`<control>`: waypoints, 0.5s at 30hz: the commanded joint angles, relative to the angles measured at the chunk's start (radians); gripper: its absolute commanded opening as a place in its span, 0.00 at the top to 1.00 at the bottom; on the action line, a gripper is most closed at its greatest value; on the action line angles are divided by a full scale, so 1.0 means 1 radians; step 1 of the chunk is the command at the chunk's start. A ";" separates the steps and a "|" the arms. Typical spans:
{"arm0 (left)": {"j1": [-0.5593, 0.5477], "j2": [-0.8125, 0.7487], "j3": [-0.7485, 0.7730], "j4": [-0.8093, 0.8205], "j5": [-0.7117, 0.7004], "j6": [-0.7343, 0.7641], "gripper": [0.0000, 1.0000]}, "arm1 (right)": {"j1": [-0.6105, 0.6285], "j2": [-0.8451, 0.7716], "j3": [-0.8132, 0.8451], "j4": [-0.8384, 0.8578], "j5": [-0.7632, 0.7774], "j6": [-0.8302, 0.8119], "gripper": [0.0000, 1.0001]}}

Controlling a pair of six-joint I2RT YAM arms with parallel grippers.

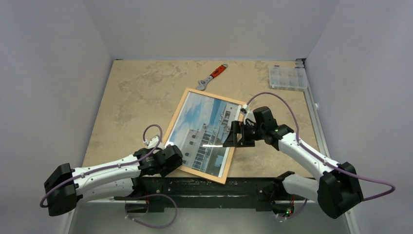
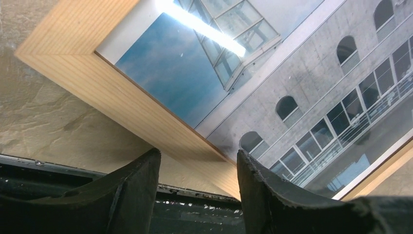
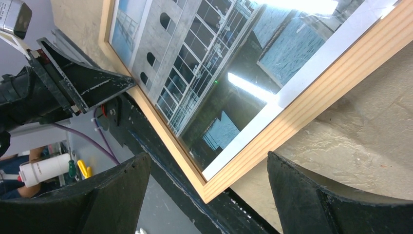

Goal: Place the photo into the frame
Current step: Adjust the photo frame at the center of the board.

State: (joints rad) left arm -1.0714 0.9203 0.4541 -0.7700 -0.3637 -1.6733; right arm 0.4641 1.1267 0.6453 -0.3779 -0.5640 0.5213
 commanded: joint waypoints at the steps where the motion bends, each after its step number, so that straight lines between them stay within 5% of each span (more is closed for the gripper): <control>1: 0.041 0.027 -0.021 0.051 -0.014 0.029 0.41 | -0.007 0.006 0.059 -0.002 -0.003 -0.023 0.12; 7: 0.098 0.114 -0.004 0.125 0.035 0.124 0.45 | -0.017 0.008 0.067 -0.015 0.000 -0.034 0.12; 15: 0.113 0.204 0.087 0.069 0.041 0.252 0.86 | -0.045 0.011 0.061 -0.024 0.001 -0.049 0.12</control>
State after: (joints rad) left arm -0.9615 1.0721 0.5175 -0.7124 -0.3119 -1.5471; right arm 0.4366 1.1385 0.6720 -0.3996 -0.5636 0.4999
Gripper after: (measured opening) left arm 0.435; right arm 0.881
